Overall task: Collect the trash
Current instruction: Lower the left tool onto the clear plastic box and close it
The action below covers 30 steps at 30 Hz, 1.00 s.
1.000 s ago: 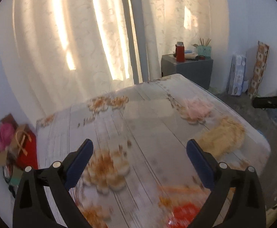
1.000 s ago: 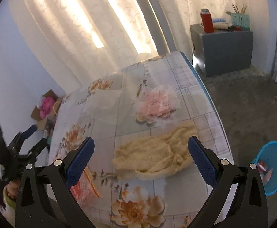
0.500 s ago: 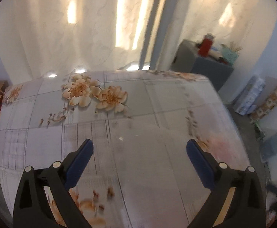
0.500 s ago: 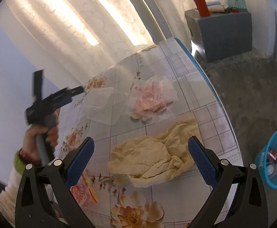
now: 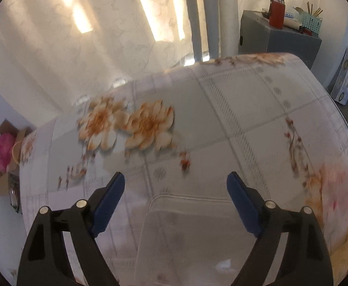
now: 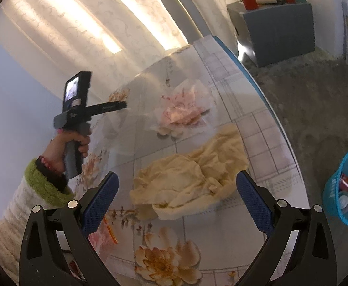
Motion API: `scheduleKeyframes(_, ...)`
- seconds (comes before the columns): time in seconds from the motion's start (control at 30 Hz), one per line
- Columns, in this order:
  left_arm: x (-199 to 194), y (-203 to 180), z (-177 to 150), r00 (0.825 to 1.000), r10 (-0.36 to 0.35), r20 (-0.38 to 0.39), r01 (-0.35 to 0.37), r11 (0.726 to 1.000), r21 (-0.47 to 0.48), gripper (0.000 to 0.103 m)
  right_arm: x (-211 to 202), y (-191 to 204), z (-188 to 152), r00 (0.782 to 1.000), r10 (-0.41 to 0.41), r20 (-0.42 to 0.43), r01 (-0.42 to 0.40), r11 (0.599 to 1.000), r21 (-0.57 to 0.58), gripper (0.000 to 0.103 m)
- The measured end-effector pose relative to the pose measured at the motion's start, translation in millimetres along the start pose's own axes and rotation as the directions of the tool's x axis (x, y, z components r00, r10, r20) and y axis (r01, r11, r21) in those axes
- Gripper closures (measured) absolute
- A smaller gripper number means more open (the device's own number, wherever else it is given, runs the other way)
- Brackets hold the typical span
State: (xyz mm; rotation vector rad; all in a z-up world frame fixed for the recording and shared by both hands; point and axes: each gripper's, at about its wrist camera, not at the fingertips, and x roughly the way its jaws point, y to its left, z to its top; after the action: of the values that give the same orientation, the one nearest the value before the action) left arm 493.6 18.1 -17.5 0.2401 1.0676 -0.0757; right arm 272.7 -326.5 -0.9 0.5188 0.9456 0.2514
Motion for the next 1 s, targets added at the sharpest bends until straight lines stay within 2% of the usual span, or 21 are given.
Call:
scheduleKeyframes(0.2, -17, 32, -49, 0.998, -0.045, -0.053, 0.042, 0.997, -0.062, 0.018, -5, -7, -7, 1.0, 0.015, -0.007, -0.015, 1.0, 0.011, 0.008)
scheduleKeyframes(0.27, -22, 49, -68, 0.995, -0.076, -0.071, 0.067, 0.99, -0.121, 0.018, -7, -7, -8, 1.0, 0.021, -0.006, -0.021, 1.0, 0.009, 0.008)
scheduleKeyframes(0.4, -30, 82, -102, 0.988, -0.132, -0.081, 0.107, 0.96, -0.259, 0.018, -11, -6, -12, 0.999, 0.03, -0.01, -0.03, 1.0, 0.006, 0.008)
scheduleKeyframes(0.5, -38, 108, -129, 0.984, -0.169, -0.054, 0.136, 0.916, -0.378, 0.018, -13, -3, -14, 0.999, 0.037, -0.012, -0.037, 0.999, 0.0, 0.008)
scheduleKeyframes(0.63, -55, 134, -172, 0.979, -0.197, 0.043, 0.19, 0.827, -0.529, 0.018, -14, 6, -23, 0.999, 0.032, -0.028, -0.032, 0.999, -0.025, 0.008)
scheduleKeyframes(0.83, -78, 151, -221, 0.964, -0.203, 0.173, 0.267, 0.736, -0.622, 0.018, -9, 18, -38, 0.998, 0.025, -0.064, -0.029, 0.998, -0.063, 0.008)
scheduleKeyframes(0.93, -85, 160, -236, 0.956, -0.194, 0.218, 0.29, 0.707, -0.645, 0.018, -10, 24, -43, 0.998, 0.017, -0.064, -0.022, 0.996, -0.088, 0.008)
scheduleKeyframes(1.0, -91, 159, -244, 0.949, -0.19, 0.252, 0.311, 0.702, -0.641, 0.018, -10, 28, -45, 0.998, 0.021, -0.067, -0.027, 0.995, -0.092, 0.008)
